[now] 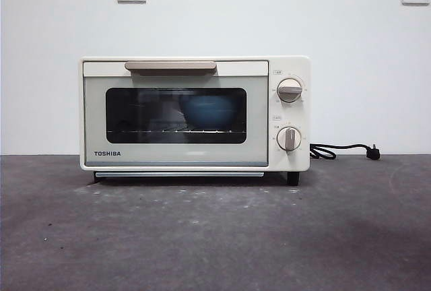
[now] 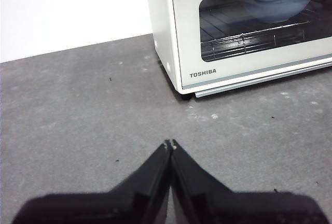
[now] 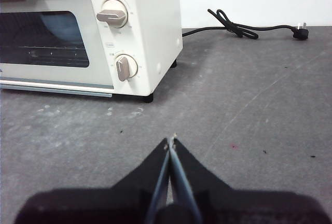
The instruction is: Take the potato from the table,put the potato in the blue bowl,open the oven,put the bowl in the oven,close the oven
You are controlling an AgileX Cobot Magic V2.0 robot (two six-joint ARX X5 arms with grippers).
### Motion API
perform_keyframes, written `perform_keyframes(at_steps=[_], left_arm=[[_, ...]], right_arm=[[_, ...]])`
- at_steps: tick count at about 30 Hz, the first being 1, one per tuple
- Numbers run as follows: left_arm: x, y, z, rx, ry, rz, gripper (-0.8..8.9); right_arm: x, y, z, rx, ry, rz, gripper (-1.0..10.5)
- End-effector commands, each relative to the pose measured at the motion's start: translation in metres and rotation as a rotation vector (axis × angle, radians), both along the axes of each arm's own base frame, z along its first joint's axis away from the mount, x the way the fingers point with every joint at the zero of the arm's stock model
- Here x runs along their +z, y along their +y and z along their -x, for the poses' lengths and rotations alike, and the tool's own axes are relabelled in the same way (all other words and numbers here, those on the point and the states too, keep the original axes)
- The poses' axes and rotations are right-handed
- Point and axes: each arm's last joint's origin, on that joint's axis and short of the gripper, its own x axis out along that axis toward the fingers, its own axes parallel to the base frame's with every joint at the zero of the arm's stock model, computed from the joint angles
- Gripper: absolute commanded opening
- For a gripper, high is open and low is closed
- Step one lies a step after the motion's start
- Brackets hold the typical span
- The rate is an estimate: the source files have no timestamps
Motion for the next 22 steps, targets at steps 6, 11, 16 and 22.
perform_keyframes(at_steps=[6, 11, 16, 22], left_arm=[[-0.0034, 0.0004, -0.0005, 0.007, 0.008, 0.013, -0.04], [-0.0034, 0.0004, -0.0005, 0.007, 0.008, 0.013, -0.04], [-0.0034, 0.0004, -0.0005, 0.007, 0.008, 0.013, -0.04], [-0.0034, 0.0004, -0.0005, 0.007, 0.008, 0.013, -0.04]], right_arm=[[-0.0041, 0.0002, -0.0003, -0.011, 0.03, -0.061, 0.0], [-0.0041, 0.0001, -0.0003, -0.011, 0.031, -0.061, 0.0], [-0.0041, 0.0001, -0.0003, -0.011, 0.031, -0.061, 0.1], [-0.0041, 0.0001, -0.0003, -0.011, 0.031, -0.061, 0.0]])
